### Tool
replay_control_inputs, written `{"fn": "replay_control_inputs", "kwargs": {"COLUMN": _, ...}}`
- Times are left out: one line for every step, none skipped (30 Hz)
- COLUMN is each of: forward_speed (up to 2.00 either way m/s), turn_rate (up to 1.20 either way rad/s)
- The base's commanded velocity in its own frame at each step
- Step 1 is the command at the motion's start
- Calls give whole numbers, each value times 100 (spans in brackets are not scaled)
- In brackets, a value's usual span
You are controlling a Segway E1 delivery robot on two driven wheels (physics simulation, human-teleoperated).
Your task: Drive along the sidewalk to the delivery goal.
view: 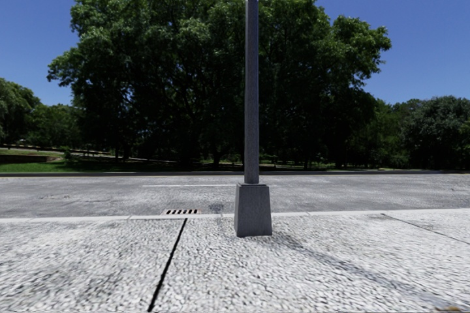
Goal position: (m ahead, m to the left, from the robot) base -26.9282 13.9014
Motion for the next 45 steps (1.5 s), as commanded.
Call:
{"fn": "replay_control_inputs", "kwargs": {"forward_speed": 0, "turn_rate": -120}}
{"fn": "replay_control_inputs", "kwargs": {"forward_speed": 0, "turn_rate": -120}}
{"fn": "replay_control_inputs", "kwargs": {"forward_speed": 0, "turn_rate": -120}}
{"fn": "replay_control_inputs", "kwargs": {"forward_speed": 0, "turn_rate": -120}}
{"fn": "replay_control_inputs", "kwargs": {"forward_speed": 0, "turn_rate": -120}}
{"fn": "replay_control_inputs", "kwargs": {"forward_speed": 0, "turn_rate": -120}}
{"fn": "replay_control_inputs", "kwargs": {"forward_speed": 0, "turn_rate": -120}}
{"fn": "replay_control_inputs", "kwargs": {"forward_speed": 0, "turn_rate": -120}}
{"fn": "replay_control_inputs", "kwargs": {"forward_speed": 0, "turn_rate": -120}}
{"fn": "replay_control_inputs", "kwargs": {"forward_speed": 0, "turn_rate": -120}}
{"fn": "replay_control_inputs", "kwargs": {"forward_speed": 0, "turn_rate": -120}}
{"fn": "replay_control_inputs", "kwargs": {"forward_speed": 0, "turn_rate": -120}}
{"fn": "replay_control_inputs", "kwargs": {"forward_speed": 0, "turn_rate": -120}}
{"fn": "replay_control_inputs", "kwargs": {"forward_speed": 0, "turn_rate": -120}}
{"fn": "replay_control_inputs", "kwargs": {"forward_speed": 0, "turn_rate": -120}}
{"fn": "replay_control_inputs", "kwargs": {"forward_speed": 0, "turn_rate": -120}}
{"fn": "replay_control_inputs", "kwargs": {"forward_speed": 0, "turn_rate": -120}}
{"fn": "replay_control_inputs", "kwargs": {"forward_speed": 0, "turn_rate": -120}}
{"fn": "replay_control_inputs", "kwargs": {"forward_speed": 0, "turn_rate": -120}}
{"fn": "replay_control_inputs", "kwargs": {"forward_speed": 0, "turn_rate": -120}}
{"fn": "replay_control_inputs", "kwargs": {"forward_speed": 0, "turn_rate": -120}}
{"fn": "replay_control_inputs", "kwargs": {"forward_speed": 0, "turn_rate": -120}}
{"fn": "replay_control_inputs", "kwargs": {"forward_speed": 0, "turn_rate": -120}}
{"fn": "replay_control_inputs", "kwargs": {"forward_speed": 0, "turn_rate": -120}}
{"fn": "replay_control_inputs", "kwargs": {"forward_speed": 0, "turn_rate": -120}}
{"fn": "replay_control_inputs", "kwargs": {"forward_speed": 0, "turn_rate": -120}}
{"fn": "replay_control_inputs", "kwargs": {"forward_speed": 0, "turn_rate": -120}}
{"fn": "replay_control_inputs", "kwargs": {"forward_speed": 0, "turn_rate": -120}}
{"fn": "replay_control_inputs", "kwargs": {"forward_speed": 0, "turn_rate": -120}}
{"fn": "replay_control_inputs", "kwargs": {"forward_speed": 0, "turn_rate": -120}}
{"fn": "replay_control_inputs", "kwargs": {"forward_speed": 0, "turn_rate": -120}}
{"fn": "replay_control_inputs", "kwargs": {"forward_speed": 0, "turn_rate": -120}}
{"fn": "replay_control_inputs", "kwargs": {"forward_speed": 0, "turn_rate": -120}}
{"fn": "replay_control_inputs", "kwargs": {"forward_speed": 0, "turn_rate": -120}}
{"fn": "replay_control_inputs", "kwargs": {"forward_speed": 0, "turn_rate": -120}}
{"fn": "replay_control_inputs", "kwargs": {"forward_speed": 0, "turn_rate": -120}}
{"fn": "replay_control_inputs", "kwargs": {"forward_speed": 0, "turn_rate": -120}}
{"fn": "replay_control_inputs", "kwargs": {"forward_speed": 0, "turn_rate": -120}}
{"fn": "replay_control_inputs", "kwargs": {"forward_speed": 0, "turn_rate": -120}}
{"fn": "replay_control_inputs", "kwargs": {"forward_speed": 0, "turn_rate": -120}}
{"fn": "replay_control_inputs", "kwargs": {"forward_speed": 0, "turn_rate": -120}}
{"fn": "replay_control_inputs", "kwargs": {"forward_speed": 0, "turn_rate": -120}}
{"fn": "replay_control_inputs", "kwargs": {"forward_speed": 0, "turn_rate": -120}}
{"fn": "replay_control_inputs", "kwargs": {"forward_speed": 0, "turn_rate": -120}}
{"fn": "replay_control_inputs", "kwargs": {"forward_speed": 0, "turn_rate": -120}}
